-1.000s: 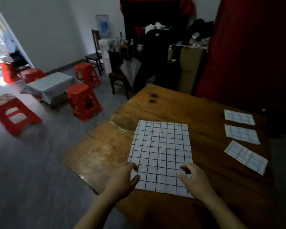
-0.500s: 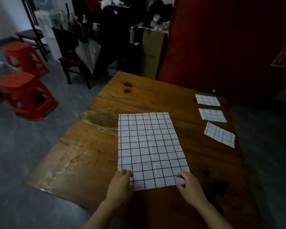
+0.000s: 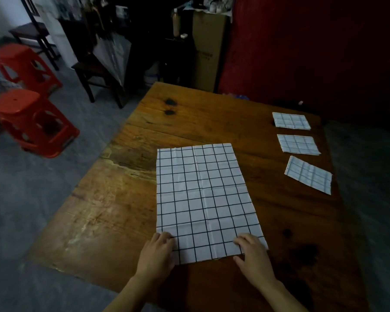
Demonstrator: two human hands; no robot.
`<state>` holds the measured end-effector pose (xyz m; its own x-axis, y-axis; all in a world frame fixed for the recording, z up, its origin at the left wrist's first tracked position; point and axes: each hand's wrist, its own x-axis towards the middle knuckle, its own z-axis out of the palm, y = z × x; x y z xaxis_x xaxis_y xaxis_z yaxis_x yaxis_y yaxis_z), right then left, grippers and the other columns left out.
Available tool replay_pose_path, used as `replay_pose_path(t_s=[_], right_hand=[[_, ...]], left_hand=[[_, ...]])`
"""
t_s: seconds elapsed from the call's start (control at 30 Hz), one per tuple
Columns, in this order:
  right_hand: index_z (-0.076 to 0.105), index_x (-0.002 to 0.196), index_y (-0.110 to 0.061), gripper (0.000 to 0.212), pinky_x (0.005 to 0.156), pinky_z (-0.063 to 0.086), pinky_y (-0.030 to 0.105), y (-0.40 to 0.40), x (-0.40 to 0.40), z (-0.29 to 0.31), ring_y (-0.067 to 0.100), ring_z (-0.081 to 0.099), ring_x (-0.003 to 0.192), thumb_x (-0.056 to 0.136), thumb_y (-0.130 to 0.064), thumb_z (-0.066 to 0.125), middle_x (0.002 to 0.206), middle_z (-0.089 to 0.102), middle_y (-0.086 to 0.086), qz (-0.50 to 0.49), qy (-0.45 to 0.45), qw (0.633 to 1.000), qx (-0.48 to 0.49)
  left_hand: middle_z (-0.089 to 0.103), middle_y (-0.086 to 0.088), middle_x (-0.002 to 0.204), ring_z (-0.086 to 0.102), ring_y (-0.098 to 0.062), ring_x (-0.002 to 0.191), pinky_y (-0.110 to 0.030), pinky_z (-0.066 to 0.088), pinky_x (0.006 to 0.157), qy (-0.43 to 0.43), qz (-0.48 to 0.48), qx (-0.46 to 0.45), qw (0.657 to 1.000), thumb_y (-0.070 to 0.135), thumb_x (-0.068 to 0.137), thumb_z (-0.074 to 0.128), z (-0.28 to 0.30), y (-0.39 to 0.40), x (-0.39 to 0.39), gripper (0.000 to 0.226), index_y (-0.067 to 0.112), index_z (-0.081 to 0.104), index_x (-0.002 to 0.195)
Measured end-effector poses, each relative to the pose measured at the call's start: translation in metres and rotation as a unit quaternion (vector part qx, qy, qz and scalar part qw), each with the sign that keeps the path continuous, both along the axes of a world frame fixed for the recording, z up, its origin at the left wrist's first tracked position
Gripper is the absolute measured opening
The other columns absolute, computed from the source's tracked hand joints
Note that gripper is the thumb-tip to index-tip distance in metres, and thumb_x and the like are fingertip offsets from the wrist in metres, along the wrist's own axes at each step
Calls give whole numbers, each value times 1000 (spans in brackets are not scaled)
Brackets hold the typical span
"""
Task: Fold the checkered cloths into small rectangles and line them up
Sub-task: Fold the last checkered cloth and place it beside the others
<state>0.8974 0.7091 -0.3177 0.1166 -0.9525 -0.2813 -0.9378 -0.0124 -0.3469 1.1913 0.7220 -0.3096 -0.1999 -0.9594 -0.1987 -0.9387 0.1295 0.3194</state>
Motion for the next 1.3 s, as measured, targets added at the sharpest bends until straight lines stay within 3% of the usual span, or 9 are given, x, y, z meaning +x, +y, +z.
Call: replay_pose_path(t_s=[0.27, 0.4, 0.63, 0.8, 0.97, 1.07, 1.13, 1.2, 1.3], right_hand=[[67, 113, -28, 28, 88, 33, 16, -4, 0, -5, 1, 45, 104, 85, -25, 71, 108, 55, -17, -12, -12, 998, -52], [69, 99, -30, 14, 83, 36, 18, -3, 2, -6, 1, 46, 97, 86, -27, 70, 99, 55, -19, -11, -5, 998, -63], [59, 87, -29, 7, 80, 42, 21, -6, 12, 3, 3, 45, 88, 92, -25, 61, 90, 50, -16, -5, -1, 998, -68], [50, 83, -31, 13, 78, 43, 22, -12, 29, 26, 2, 47, 82, 94, -28, 55, 83, 49, -15, -27, -66, 994, -81], [50, 84, -34, 9, 78, 50, 26, -18, 36, 44, 1, 51, 85, 93, -31, 52, 84, 52, -18, -20, -112, 989, -96], [48, 85, -38, 8, 76, 50, 25, -17, 39, 57, 0, 52, 87, 91, -39, 54, 87, 53, -18, -7, -123, 986, -110], [49, 97, -41, 22, 82, 44, 19, -14, 41, 69, -4, 49, 96, 84, -54, 62, 99, 51, -23, 18, -120, 988, -96], [45, 121, -43, 61, 97, 31, 18, -8, 44, 78, -5, 38, 110, 70, -71, 65, 117, 40, -30, 73, -73, 993, -64], [32, 140, -42, 82, 106, 20, 21, 3, 52, 85, -3, 26, 124, 71, -65, 69, 130, 28, -27, 104, -3, 994, -37]], left_hand=[[56, 9, 118, 53, -15, 105, -28, 45, 78, -10, -1, 0, 1000, 25, 80, 65, 1, -3, -2, 24, 29, 63, 104], [49, 8, 129, 45, -15, 115, -29, 42, 91, 4, -8, -4, 1000, 38, 86, 57, -2, 2, -5, 35, 27, 56, 119], [45, 11, 134, 40, -12, 122, -25, 36, 98, 26, -26, -10, 999, 48, 88, 54, 4, 3, -12, 44, 30, 51, 127], [45, 16, 127, 41, -10, 119, -28, 37, 99, 42, -30, -12, 999, 69, 71, 51, 12, 1, -13, 65, 34, 50, 125], [61, 11, 100, 57, -12, 90, -25, 47, 72, 75, 12, -99, 992, 24, 68, 79, 18, -3, 1, 30, 29, 62, 92], [59, 14, 84, 51, -6, 77, -22, 43, 66, 87, 25, -130, 987, 27, 76, 73, 32, -5, 13, 15, 30, 60, 83], [59, 15, 82, 47, -3, 75, -23, 39, 67, 96, 28, -140, 985, 34, 85, 62, 41, -6, 23, 4, 31, 59, 85], [57, 16, 82, 44, -1, 74, -23, 34, 67, 107, 32, -127, 986, 30, 89, 63, 50, -5, 33, 7, 32, 56, 85], [52, 19, 78, 45, -1, 70, -22, 31, 65, 110, 48, -124, 985, 25, 89, 63, 60, -2, 47, 15, 34, 52, 84]])
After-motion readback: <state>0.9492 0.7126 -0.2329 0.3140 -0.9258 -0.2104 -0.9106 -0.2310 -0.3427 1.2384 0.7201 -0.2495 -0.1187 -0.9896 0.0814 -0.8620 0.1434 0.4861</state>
